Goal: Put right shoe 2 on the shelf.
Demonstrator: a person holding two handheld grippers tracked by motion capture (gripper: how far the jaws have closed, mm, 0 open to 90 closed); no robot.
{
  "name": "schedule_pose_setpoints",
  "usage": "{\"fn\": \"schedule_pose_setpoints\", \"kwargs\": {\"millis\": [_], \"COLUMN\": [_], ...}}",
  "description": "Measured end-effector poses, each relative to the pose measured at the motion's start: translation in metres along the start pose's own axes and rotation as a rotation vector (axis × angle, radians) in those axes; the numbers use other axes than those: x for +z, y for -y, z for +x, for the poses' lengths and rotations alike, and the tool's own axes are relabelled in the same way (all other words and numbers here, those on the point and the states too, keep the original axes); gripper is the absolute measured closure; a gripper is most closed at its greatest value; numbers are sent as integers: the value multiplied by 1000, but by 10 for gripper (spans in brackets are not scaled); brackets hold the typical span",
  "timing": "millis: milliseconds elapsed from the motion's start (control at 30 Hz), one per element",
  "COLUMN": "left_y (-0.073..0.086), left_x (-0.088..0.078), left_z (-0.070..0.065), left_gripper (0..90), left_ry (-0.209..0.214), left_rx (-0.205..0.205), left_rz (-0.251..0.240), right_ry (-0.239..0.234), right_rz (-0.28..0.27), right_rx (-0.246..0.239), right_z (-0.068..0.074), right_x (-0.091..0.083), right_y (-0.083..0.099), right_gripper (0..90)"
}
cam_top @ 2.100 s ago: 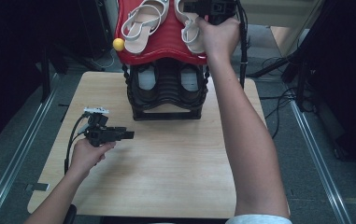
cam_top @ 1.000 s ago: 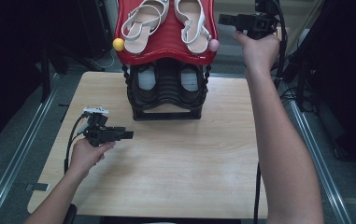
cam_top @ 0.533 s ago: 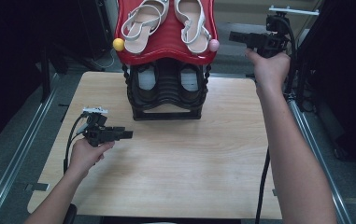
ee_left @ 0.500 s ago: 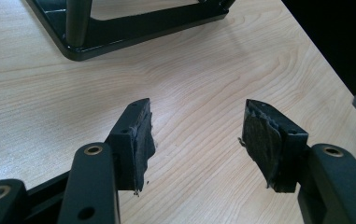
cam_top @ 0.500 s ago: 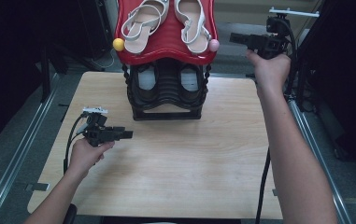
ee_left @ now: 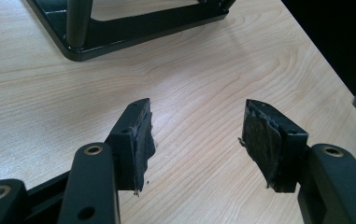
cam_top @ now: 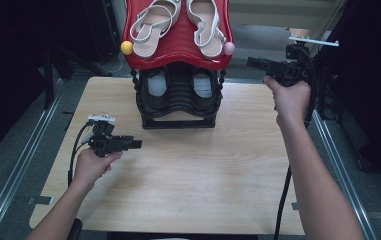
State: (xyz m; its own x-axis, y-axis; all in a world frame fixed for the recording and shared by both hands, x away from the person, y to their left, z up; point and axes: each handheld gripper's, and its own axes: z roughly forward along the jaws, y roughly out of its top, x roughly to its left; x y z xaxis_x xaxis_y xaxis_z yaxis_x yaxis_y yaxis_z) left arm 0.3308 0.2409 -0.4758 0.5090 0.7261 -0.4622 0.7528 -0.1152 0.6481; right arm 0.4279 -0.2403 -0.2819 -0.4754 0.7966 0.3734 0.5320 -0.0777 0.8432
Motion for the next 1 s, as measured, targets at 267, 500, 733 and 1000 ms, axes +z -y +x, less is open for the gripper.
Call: {"fn": "schedule_pose_setpoints", "kwargs": {"millis": [267,500,733,1000], "left_y": [0,0,1,1], "left_x": [0,0,-1,-2], "left_z": [-1,-1,0,0], "left_gripper": [428,432,431,429], "left_ry": [1,-7,-9,-12], "left_rx": [3,15,17,13], "left_rz": [2,0,-3,-9], "right_ry": [-20,-41,-52,-54], "right_rz": [24,56,89,118], "right_rx": [5,21,24,31], "right_z": [-4,-12,-17,-21], "right_x": [0,7,16,22], "right_y": [33,60,90,119], "right_gripper": [532,499,477,426]}}
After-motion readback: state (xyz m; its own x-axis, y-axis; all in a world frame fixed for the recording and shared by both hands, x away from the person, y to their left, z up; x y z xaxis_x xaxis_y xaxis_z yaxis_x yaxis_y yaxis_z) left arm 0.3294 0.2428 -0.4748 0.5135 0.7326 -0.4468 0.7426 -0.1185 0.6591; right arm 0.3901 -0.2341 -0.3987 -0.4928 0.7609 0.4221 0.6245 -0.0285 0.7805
